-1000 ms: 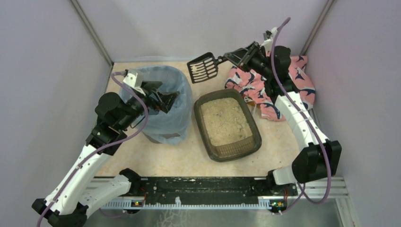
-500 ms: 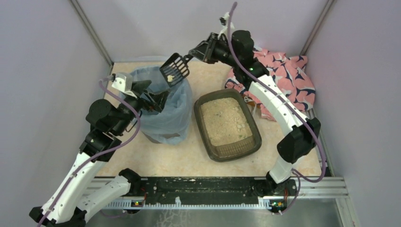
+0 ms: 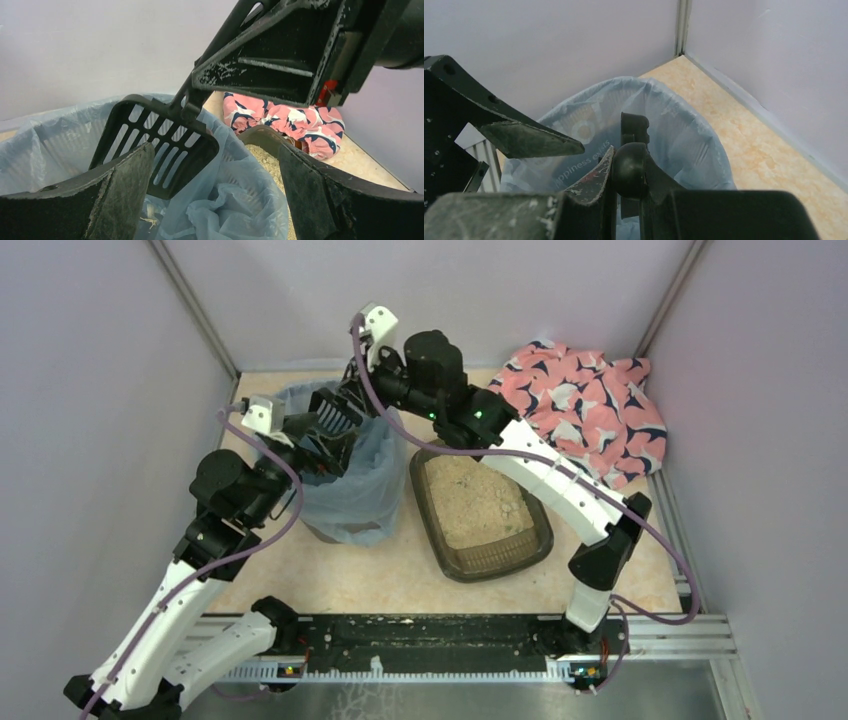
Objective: Clean the litter box
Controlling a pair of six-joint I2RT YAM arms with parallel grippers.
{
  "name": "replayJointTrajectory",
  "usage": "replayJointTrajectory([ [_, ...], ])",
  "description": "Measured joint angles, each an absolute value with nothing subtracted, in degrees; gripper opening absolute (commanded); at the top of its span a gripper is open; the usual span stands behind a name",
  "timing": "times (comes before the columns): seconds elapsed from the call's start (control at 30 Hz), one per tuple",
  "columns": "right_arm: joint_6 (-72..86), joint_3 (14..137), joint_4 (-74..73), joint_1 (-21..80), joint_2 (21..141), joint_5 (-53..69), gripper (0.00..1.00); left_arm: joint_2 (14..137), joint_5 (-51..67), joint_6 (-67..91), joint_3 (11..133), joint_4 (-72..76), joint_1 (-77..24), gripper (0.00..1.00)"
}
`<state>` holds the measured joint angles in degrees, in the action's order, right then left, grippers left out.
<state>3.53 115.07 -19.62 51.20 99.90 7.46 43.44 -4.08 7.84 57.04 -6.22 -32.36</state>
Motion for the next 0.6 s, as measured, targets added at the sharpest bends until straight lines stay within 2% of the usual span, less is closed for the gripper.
replayJointTrajectory([
  [0.13,1.26,114.72,-19.16,52.12,99.79,6.17,0.00,43.44,-4.27,7.84,56.93,-6.07,-32.29,0.99],
  [0.27,6.79,110.15,-14.55,46.92,97.73,11.16,0.00,43.44,-4.45,7.84,56.77,-6.04,-32.10,0.99],
  [0.4,20.91,98.52,-2.98,35.55,91.59,20.21,0.00,43.48,-4.45,7.84,56.71,-6.04,-32.10,0.99],
  [0.6,48.38,79.29,18.83,11.29,81.97,30.79,0.00,44.29,-3.99,7.86,56.71,-6.00,-32.01,0.99],
])
